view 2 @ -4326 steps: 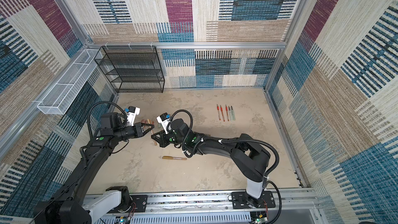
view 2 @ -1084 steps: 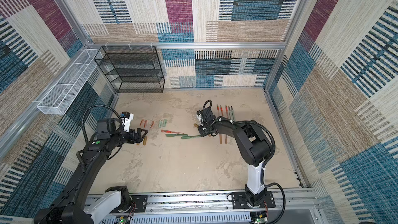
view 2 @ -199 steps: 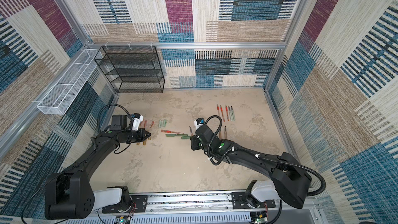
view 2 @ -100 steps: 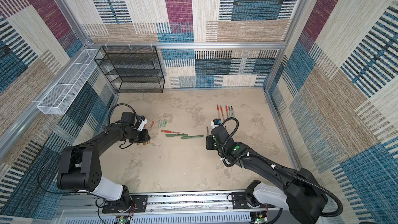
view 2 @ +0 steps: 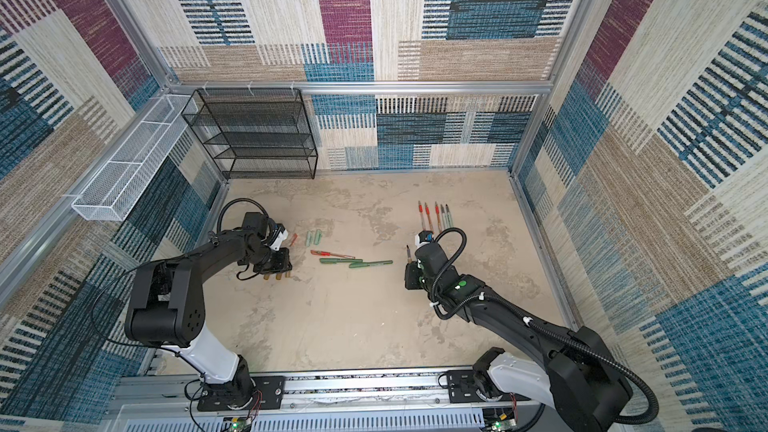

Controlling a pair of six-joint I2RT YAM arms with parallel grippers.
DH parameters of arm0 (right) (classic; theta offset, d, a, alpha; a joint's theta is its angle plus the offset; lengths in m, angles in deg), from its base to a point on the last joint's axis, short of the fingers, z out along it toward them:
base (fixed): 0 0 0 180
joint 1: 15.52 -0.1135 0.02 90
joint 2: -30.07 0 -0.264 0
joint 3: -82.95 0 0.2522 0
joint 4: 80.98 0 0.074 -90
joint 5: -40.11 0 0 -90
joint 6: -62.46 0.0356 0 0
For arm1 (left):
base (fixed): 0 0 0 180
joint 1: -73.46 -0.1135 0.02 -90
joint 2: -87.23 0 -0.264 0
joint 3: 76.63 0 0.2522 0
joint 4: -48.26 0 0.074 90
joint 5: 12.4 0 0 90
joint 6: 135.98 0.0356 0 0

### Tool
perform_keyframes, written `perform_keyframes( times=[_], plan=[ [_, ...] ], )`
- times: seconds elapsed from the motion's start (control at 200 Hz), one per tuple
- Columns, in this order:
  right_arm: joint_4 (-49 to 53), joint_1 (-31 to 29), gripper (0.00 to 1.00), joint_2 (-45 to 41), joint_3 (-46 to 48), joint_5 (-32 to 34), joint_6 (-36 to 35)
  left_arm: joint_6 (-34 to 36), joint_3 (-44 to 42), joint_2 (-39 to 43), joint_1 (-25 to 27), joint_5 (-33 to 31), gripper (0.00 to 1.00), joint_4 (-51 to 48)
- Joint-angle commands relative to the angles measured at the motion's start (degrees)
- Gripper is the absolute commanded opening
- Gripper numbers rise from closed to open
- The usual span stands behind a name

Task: Open the pen caps
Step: 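Set the tan cap beside the other two caps while the right carries the pen, then lower the uncapped pen beside the other two tan pens and open the right gripper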

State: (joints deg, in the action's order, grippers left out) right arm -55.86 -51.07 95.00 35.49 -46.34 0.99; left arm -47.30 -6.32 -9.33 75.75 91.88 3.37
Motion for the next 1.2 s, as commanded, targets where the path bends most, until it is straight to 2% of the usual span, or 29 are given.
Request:
perform_keyframes(
  times=[0.0, 0.311, 0.601, 0.846, 1.002, 1.197],
  plan=[
    [-1.2, 0.6, 0.01, 0.0, -0.2, -0.2, -0.8, 0.6, 0.2, -0.3, 0.5, -1.3, 0.23, -1.4],
    [1.5, 3.0, 0.01, 1.2, -2.6, 0.0, -1.5, -0.5, -0.6, 6.0, 1.5, -0.7, 0.36, -1.8],
    [2.1, 4.6, 0.02, 5.4, -5.0, 1.1, -1.2, 0.7, -5.7, 20.9, 1.5, 1.4, 0.48, 1.7],
    [1.3, 4.8, 0.02, 12.0, -6.8, 2.3, -0.5, -0.7, -12.2, 33.1, -1.9, 6.6, 0.66, 6.3],
    [-1.0, 6.2, 0.03, 15.7, -7.1, 2.9, -0.8, -0.4, -13.1, 36.1, -4.1, 7.7, 0.77, 7.0],
    [-3.2, 8.7, 0.03, 20.6, -8.0, 2.3, -2.2, 0.2, -12.6, 37.4, -4.9, 7.1, 0.82, 6.6]
  ],
)
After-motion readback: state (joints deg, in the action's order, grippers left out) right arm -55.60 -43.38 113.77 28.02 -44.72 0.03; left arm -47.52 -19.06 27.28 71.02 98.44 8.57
